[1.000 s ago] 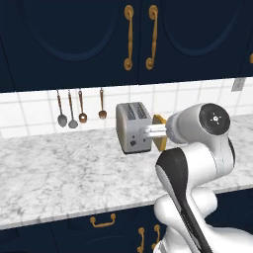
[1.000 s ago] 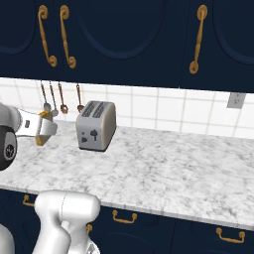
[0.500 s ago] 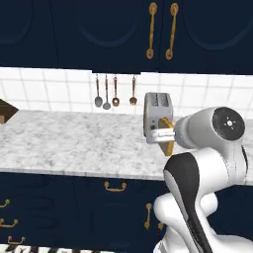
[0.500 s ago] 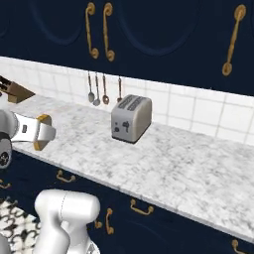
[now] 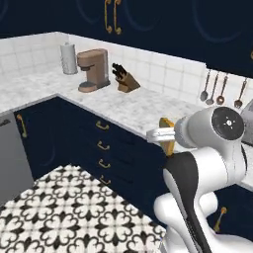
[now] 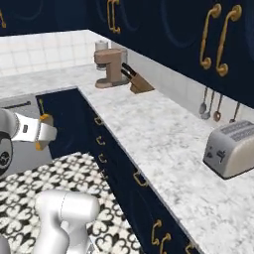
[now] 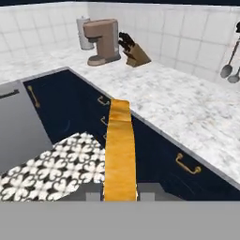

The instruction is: Start the toaster. Once the lever pops up, take the bread to the plate on the dining counter.

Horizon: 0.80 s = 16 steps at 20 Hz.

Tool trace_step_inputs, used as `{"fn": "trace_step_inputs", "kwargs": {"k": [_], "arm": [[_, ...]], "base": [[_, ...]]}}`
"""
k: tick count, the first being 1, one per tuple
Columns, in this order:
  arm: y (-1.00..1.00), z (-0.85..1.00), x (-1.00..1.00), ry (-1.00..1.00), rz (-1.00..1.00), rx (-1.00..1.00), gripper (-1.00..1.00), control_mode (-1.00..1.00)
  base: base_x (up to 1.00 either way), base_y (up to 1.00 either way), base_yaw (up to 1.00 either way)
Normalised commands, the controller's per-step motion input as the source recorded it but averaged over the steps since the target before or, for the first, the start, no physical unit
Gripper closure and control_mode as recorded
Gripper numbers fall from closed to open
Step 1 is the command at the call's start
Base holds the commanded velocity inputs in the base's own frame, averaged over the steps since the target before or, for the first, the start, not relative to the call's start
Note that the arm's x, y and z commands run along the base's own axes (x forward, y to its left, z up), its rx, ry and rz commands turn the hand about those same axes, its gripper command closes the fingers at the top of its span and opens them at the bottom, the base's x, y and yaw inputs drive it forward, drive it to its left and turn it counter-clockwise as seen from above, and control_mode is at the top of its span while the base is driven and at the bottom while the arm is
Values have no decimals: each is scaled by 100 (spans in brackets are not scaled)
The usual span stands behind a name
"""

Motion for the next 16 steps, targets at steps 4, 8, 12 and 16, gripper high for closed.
{"fn": "trace_step_inputs", "kwargs": {"k": [4, 8, 12, 16], "arm": [[0, 0, 0, 0, 0, 0, 100, 100], [0, 0, 0, 0, 0, 0, 100, 100], [0, 0, 0, 0, 0, 0, 100, 100], [0, 0, 0, 0, 0, 0, 100, 100]], "base": [[-8, 0, 100], [-8, 0, 100], [-7, 0, 100], [-5, 0, 100]]}}
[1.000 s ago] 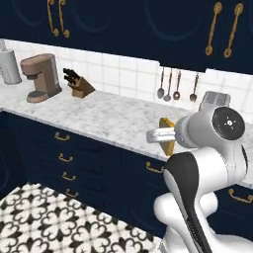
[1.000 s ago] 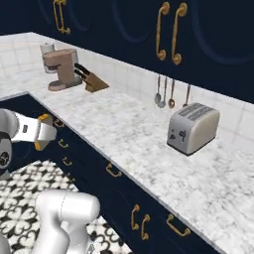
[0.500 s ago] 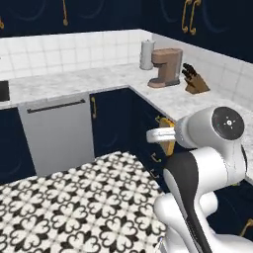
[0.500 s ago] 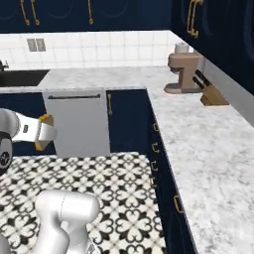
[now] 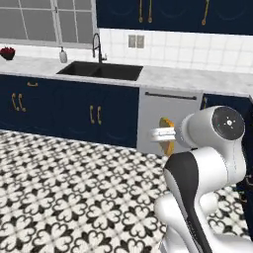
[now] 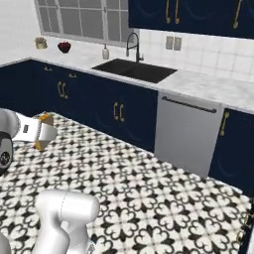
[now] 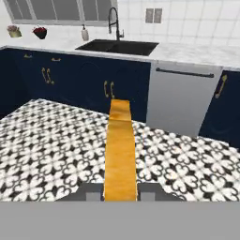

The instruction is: Start the toaster. Once the lever pops up, take the bread to the plate on the dining counter.

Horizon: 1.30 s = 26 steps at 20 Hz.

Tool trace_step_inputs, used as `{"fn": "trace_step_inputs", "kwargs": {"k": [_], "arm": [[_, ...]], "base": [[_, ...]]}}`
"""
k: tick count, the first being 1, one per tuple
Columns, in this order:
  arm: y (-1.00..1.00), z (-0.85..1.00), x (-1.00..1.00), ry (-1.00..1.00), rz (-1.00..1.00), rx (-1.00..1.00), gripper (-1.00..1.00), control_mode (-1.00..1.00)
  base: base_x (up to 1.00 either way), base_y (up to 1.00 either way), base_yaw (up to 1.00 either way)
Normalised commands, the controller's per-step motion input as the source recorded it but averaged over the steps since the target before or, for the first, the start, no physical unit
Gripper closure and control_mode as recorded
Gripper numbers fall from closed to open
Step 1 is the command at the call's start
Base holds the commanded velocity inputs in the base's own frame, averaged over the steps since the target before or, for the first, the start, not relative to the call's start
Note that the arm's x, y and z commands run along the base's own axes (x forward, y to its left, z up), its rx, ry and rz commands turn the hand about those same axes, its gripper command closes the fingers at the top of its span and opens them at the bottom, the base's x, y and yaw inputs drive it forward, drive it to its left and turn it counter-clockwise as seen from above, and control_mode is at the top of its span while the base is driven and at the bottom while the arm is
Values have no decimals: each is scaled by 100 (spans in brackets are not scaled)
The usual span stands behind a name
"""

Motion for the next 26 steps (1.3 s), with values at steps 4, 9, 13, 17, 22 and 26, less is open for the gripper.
{"fn": "trace_step_inputs", "kwargs": {"k": [4, 9, 13, 17, 22, 26], "arm": [[0, 0, 0, 0, 0, 0, 100, 100], [0, 0, 0, 0, 0, 0, 100, 100], [0, 0, 0, 0, 0, 0, 100, 100], [0, 0, 0, 0, 0, 0, 100, 100], [0, 0, 0, 0, 0, 0, 100, 100], [0, 0, 0, 0, 0, 0, 100, 100]], "base": [[-3, 0, 100], [-1, 0, 100], [-1, 0, 100], [37, 0, 91], [100, 3, 35], [100, 70, 3]]}}
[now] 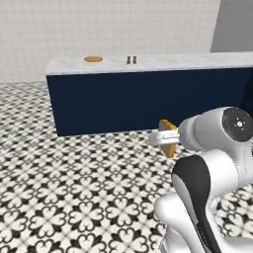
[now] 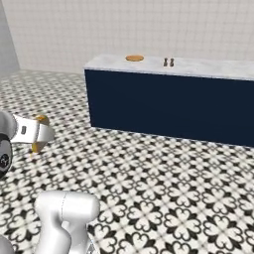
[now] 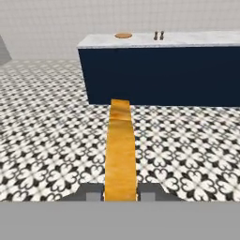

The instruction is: Start the toaster. Once the lever pops up, take the bread to the plate on the dining counter.

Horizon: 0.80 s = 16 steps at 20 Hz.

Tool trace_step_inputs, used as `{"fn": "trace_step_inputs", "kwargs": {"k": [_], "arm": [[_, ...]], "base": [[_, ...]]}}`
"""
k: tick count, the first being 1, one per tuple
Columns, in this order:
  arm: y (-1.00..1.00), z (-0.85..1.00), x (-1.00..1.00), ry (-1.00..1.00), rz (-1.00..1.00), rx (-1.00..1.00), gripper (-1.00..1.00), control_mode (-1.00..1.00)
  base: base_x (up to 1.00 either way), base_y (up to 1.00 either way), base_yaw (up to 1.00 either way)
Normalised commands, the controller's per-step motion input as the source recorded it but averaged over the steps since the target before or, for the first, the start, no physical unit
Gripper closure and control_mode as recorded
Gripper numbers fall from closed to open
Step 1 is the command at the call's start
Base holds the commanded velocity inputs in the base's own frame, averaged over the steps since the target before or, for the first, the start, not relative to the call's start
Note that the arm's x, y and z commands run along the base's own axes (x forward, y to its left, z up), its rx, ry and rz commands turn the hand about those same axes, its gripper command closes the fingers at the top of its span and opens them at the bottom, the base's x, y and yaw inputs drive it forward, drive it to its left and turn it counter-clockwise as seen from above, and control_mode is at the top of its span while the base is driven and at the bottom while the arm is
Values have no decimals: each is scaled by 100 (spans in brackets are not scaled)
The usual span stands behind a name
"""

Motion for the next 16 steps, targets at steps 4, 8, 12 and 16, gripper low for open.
{"fn": "trace_step_inputs", "kwargs": {"k": [4, 8, 12, 16], "arm": [[0, 0, 0, 0, 0, 0, 100, 100], [0, 0, 0, 0, 0, 0, 100, 100], [0, 0, 0, 0, 0, 0, 100, 100], [0, 0, 0, 0, 0, 0, 100, 100]], "base": [[100, 99, -2], [100, 100, -7], [100, 100, -10], [100, 100, -12]]}}
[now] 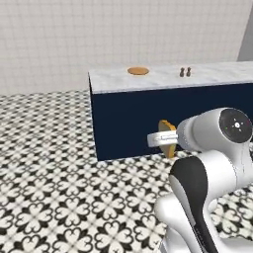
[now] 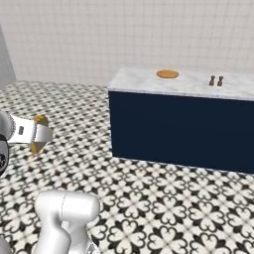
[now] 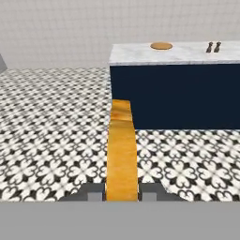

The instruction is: Start the toaster. Once the lever pops up, take the bread to the plate on the dining counter.

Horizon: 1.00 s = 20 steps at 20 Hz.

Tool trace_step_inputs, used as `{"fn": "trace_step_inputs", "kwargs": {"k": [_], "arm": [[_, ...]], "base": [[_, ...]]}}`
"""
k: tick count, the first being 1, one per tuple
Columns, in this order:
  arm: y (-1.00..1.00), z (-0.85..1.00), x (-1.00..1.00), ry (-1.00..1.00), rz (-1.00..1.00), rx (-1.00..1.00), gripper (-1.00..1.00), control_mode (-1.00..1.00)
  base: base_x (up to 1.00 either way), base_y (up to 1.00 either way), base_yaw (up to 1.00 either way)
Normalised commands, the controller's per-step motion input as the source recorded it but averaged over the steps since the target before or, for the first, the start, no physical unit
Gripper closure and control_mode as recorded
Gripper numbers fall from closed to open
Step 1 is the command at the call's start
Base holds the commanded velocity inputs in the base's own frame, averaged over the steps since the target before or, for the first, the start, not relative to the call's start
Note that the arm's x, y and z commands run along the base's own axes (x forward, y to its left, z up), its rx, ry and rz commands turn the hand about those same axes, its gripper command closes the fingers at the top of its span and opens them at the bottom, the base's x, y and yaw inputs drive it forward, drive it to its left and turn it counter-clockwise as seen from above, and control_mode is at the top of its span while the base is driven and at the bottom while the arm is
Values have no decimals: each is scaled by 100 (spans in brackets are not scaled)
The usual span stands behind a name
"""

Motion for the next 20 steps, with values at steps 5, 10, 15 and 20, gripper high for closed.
{"fn": "trace_step_inputs", "kwargs": {"k": [5, 10, 15, 20], "arm": [[0, 0, 0, 0, 0, 0, 100, 100], [0, 0, 0, 0, 0, 0, 100, 100], [0, 0, 0, 0, 0, 0, 100, 100], [0, 0, 0, 0, 0, 0, 100, 100]], "base": [[100, 100, -15], [100, 100, -22], [100, 100, -31], [100, 100, -37]]}}
